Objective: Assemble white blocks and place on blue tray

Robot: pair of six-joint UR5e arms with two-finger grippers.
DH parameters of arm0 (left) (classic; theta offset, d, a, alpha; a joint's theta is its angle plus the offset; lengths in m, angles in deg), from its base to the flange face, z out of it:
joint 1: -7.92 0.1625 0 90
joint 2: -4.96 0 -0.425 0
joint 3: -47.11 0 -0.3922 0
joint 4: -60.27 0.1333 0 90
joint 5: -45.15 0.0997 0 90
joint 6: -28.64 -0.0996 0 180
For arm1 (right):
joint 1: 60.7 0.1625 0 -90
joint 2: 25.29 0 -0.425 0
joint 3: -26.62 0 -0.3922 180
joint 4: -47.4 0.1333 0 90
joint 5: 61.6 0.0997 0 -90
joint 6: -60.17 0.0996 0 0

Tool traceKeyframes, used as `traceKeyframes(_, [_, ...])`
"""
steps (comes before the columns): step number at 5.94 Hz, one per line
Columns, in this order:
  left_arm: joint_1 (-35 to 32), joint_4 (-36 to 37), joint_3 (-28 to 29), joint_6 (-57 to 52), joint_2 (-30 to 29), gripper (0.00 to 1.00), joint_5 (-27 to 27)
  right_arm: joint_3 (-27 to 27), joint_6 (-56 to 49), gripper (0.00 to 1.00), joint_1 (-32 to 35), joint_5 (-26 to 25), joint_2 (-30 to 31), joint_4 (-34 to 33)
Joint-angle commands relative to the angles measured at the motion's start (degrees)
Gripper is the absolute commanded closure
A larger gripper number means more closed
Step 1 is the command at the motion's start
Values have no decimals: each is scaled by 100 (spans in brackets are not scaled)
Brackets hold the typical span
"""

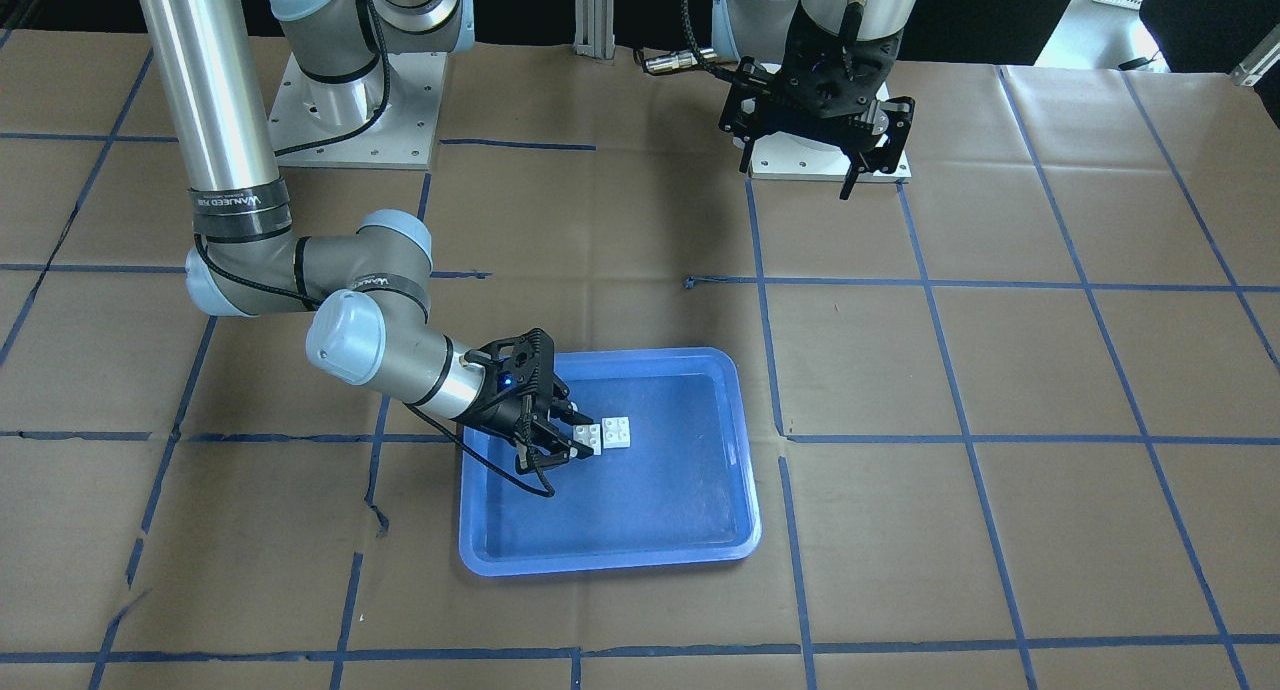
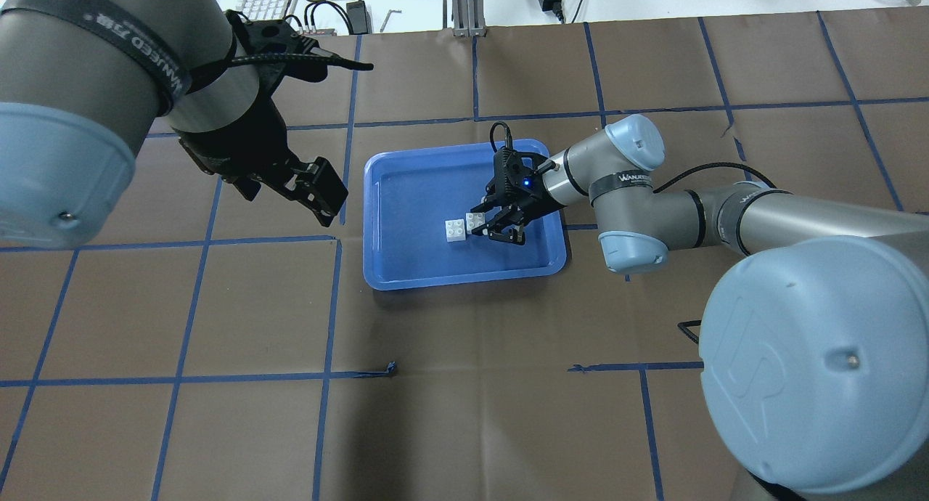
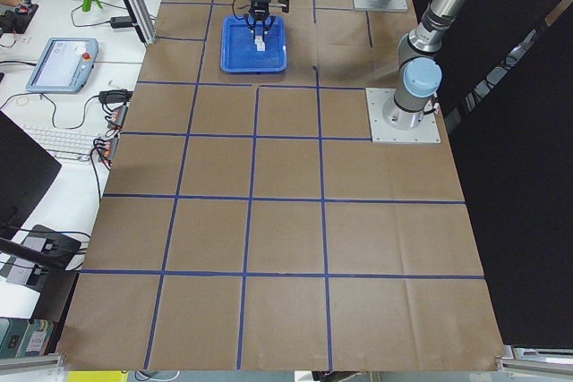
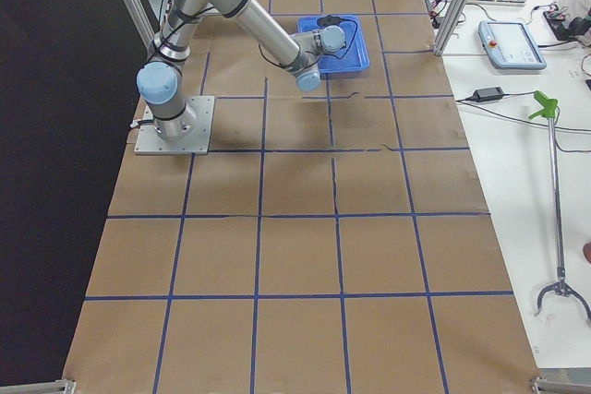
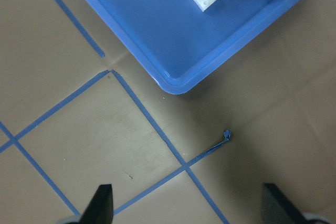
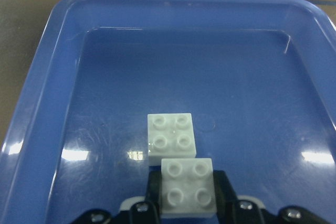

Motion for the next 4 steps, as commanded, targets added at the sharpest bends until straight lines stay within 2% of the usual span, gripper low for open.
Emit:
traceKeyframes(1, [35, 96, -5, 1520, 79, 0, -14, -8, 137, 70, 26, 0, -4, -9])
traceKeyframes(2, [192, 358, 3, 1533, 61, 0, -14, -8, 138, 70, 26, 9, -4, -9])
traceKeyframes(4, [326, 378, 47, 1533, -26, 0, -14, -17, 138, 69, 35, 9, 5, 0])
